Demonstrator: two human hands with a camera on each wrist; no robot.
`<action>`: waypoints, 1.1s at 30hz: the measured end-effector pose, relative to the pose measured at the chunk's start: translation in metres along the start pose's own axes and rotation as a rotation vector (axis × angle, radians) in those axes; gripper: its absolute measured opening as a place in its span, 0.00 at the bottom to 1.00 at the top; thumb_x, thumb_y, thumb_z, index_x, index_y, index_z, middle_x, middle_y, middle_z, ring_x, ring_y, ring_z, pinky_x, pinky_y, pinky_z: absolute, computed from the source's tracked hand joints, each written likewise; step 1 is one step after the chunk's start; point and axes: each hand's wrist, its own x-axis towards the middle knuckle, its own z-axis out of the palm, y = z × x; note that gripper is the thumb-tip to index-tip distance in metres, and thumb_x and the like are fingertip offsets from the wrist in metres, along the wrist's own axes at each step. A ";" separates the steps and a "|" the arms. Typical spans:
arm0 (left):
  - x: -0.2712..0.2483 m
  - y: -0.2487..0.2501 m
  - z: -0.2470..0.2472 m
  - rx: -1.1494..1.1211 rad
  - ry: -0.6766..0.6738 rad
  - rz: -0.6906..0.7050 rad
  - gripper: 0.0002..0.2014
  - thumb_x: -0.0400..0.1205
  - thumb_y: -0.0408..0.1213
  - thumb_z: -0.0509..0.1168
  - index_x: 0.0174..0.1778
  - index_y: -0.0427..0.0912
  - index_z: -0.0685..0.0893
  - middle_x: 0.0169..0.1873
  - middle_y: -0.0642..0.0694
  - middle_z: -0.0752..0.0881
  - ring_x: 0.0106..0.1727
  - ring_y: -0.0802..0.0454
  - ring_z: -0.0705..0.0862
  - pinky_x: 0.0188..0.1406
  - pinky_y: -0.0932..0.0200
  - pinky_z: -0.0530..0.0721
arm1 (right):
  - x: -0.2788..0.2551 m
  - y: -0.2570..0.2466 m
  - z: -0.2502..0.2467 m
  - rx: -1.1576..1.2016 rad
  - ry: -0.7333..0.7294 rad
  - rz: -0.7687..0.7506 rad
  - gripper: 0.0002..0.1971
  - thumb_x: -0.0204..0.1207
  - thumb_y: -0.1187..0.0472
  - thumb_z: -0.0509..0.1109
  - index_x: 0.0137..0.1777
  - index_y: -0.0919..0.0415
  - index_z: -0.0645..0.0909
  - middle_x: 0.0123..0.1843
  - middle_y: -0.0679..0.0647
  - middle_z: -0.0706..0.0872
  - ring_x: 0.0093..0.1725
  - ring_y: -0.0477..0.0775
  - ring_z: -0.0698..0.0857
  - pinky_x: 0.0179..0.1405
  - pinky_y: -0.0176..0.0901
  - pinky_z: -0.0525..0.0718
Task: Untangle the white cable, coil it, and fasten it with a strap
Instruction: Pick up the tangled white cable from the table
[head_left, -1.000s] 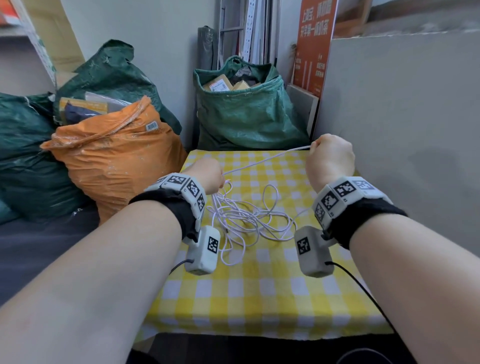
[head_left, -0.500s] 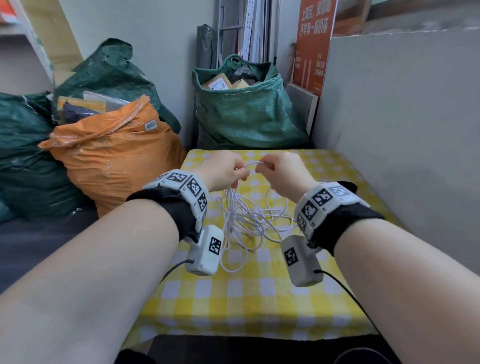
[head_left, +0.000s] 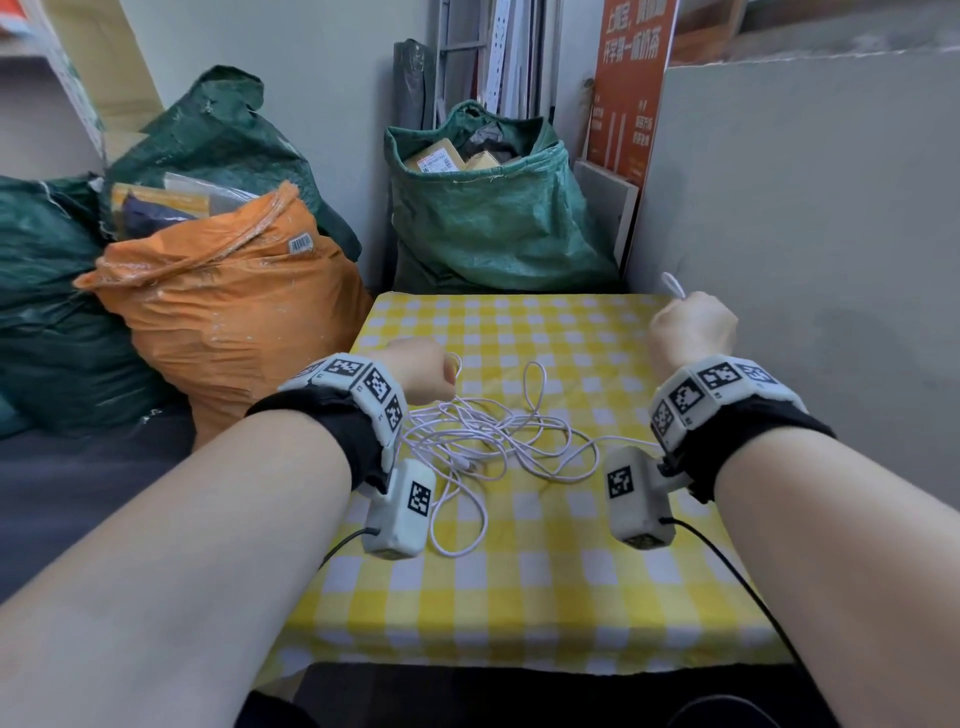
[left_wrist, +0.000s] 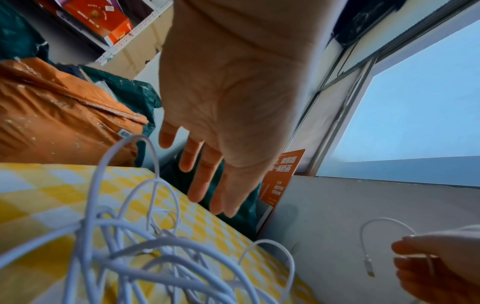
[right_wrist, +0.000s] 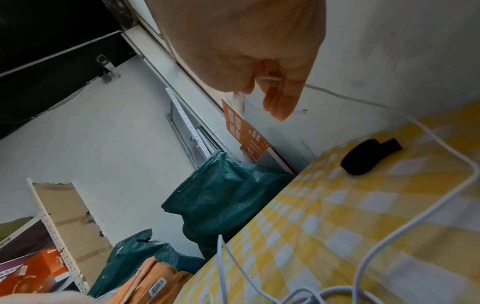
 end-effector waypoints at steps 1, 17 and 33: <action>-0.001 0.004 0.000 -0.060 0.018 0.029 0.14 0.84 0.43 0.61 0.61 0.43 0.84 0.57 0.44 0.85 0.56 0.46 0.82 0.49 0.57 0.77 | 0.001 0.003 0.001 0.014 0.003 0.004 0.17 0.84 0.66 0.54 0.68 0.70 0.76 0.67 0.69 0.80 0.67 0.68 0.78 0.59 0.50 0.76; 0.008 0.023 0.016 -0.080 -0.319 0.101 0.22 0.78 0.53 0.67 0.69 0.55 0.79 0.64 0.55 0.82 0.63 0.54 0.80 0.66 0.53 0.77 | -0.002 0.017 0.020 0.069 -0.459 -0.213 0.05 0.76 0.60 0.69 0.40 0.59 0.82 0.46 0.61 0.90 0.43 0.57 0.87 0.53 0.49 0.87; 0.005 0.013 0.009 -0.086 -0.102 0.049 0.16 0.83 0.47 0.62 0.58 0.40 0.84 0.45 0.44 0.83 0.45 0.49 0.79 0.40 0.59 0.74 | -0.044 -0.028 0.051 -0.070 -0.717 -0.473 0.16 0.83 0.54 0.61 0.35 0.55 0.82 0.28 0.51 0.76 0.26 0.51 0.73 0.25 0.39 0.71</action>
